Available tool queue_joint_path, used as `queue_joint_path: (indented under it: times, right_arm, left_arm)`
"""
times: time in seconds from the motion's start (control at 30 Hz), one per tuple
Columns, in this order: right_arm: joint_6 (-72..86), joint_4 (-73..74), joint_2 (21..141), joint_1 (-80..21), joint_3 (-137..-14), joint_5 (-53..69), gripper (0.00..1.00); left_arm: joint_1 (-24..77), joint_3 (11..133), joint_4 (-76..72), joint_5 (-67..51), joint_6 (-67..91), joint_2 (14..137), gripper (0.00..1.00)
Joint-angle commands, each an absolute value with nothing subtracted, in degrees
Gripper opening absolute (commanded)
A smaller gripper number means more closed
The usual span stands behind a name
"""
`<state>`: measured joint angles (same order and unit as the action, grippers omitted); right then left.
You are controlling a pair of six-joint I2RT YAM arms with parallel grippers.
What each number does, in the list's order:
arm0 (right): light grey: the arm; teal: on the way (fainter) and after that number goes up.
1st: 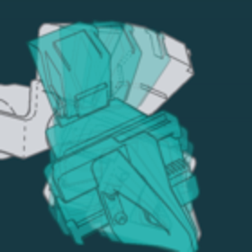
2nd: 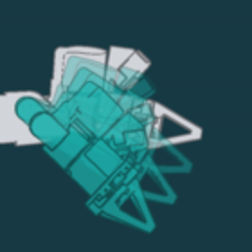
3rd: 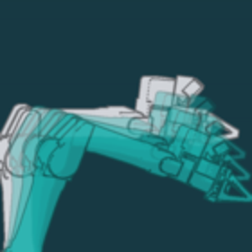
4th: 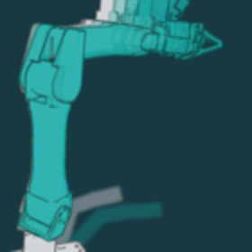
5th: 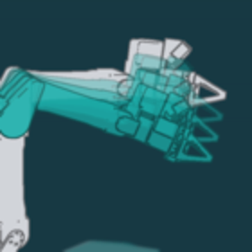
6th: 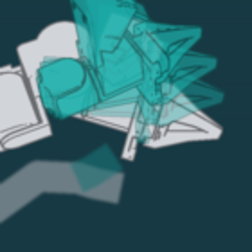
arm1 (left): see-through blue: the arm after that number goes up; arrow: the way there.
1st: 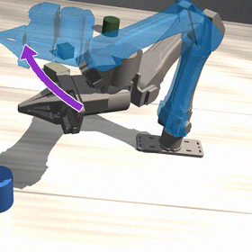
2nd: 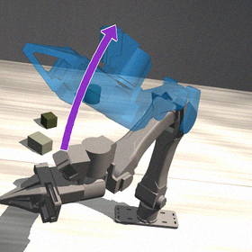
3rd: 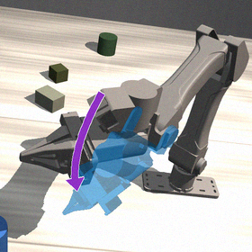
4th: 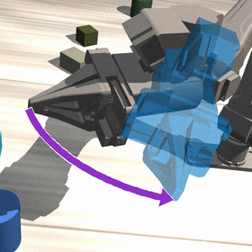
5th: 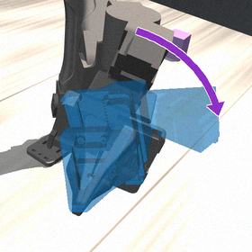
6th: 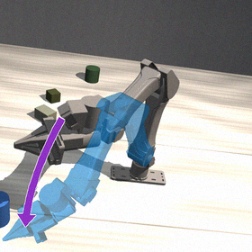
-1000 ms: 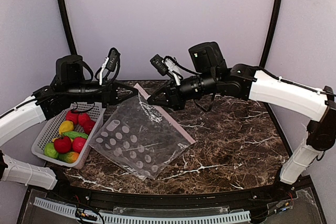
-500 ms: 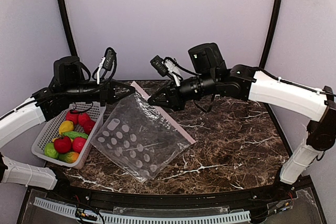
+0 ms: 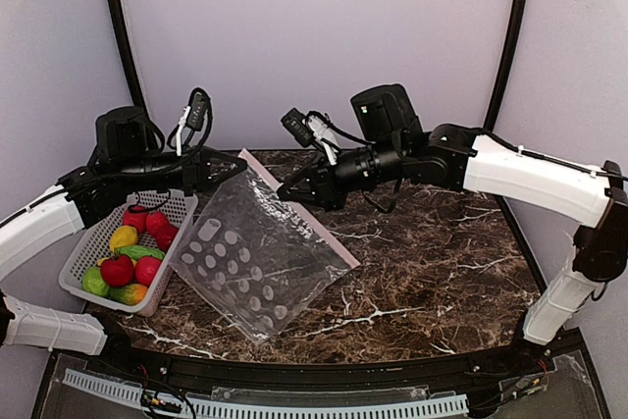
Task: Place the food in the zip-top bag and seal the zipper
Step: Unzip the zipper from the zipper food storage bag.
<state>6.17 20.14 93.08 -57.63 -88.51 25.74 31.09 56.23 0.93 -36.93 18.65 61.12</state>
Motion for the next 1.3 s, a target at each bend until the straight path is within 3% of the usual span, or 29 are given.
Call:
queue_joint_path:
  times: [0.0, 1.27]
  right_arm:
    - [6.5, 23.3, 92.7, -57.4, -86.9, 26.5, 0.00]
    - [8.1, 23.6, 92.1, -57.3, -82.6, 28.0, 0.00]
  left_arm:
    - [29.0, 55.6, -2.4, -33.6, 19.7, 59.4, 0.01]
    - [26.7, 53.8, -3.5, -31.7, 21.3, 59.2, 0.01]
